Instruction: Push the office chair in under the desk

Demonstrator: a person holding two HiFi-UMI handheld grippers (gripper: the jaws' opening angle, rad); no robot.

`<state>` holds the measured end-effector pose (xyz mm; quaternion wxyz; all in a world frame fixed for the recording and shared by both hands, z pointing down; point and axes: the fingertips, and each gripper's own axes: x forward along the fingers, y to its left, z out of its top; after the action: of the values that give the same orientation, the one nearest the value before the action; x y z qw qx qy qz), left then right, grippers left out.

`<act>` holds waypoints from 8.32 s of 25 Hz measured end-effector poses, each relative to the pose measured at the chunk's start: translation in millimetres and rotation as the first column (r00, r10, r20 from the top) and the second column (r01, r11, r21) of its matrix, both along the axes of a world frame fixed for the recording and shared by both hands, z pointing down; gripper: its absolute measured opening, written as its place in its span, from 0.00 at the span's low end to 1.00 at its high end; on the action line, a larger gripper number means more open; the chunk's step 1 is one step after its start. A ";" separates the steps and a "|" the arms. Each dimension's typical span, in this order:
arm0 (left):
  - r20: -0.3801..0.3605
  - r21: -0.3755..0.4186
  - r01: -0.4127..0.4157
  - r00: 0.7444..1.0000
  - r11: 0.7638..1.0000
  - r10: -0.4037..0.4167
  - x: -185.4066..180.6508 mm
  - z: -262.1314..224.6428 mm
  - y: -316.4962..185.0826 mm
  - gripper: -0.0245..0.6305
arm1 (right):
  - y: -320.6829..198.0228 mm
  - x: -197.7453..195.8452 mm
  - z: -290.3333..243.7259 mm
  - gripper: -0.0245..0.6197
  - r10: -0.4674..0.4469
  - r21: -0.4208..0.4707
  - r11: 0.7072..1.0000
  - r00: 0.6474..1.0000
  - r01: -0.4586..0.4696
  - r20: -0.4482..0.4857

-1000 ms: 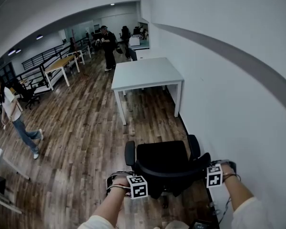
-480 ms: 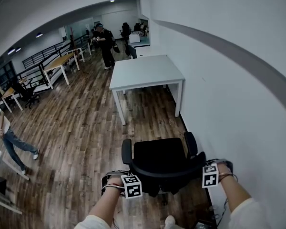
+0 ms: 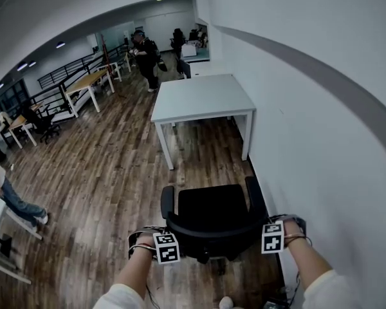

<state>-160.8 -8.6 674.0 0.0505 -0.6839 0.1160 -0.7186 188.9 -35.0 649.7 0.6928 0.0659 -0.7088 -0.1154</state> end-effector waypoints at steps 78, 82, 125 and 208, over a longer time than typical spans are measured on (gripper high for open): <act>-0.004 0.016 -0.036 0.999 0.999 0.036 -59.2 2.2 -452.6 0.34 | -434.5 -60.0 2.0 0.41 0.047 0.002 0.999 0.999 -0.047 0.005; 0.000 0.009 -0.032 0.999 0.999 0.032 -60.8 0.5 -468.2 0.35 | -450.7 -61.3 1.2 0.41 0.040 -0.003 0.999 0.999 -0.040 0.006; -0.012 0.025 -0.019 1.000 1.000 0.019 -57.4 7.8 -674.1 0.35 | -659.9 -58.8 6.3 0.41 0.033 0.006 0.999 0.999 -0.033 0.003; -0.017 0.024 0.070 0.997 0.997 -0.070 -74.0 -12.9 -943.4 0.35 | -962.1 -83.6 -12.4 0.41 -0.042 0.044 0.998 0.998 0.040 0.045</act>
<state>-234.8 -952.0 661.1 0.0328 -0.6844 0.1492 -0.7129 105.4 -997.2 637.3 0.6721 0.0690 -0.7232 -0.1434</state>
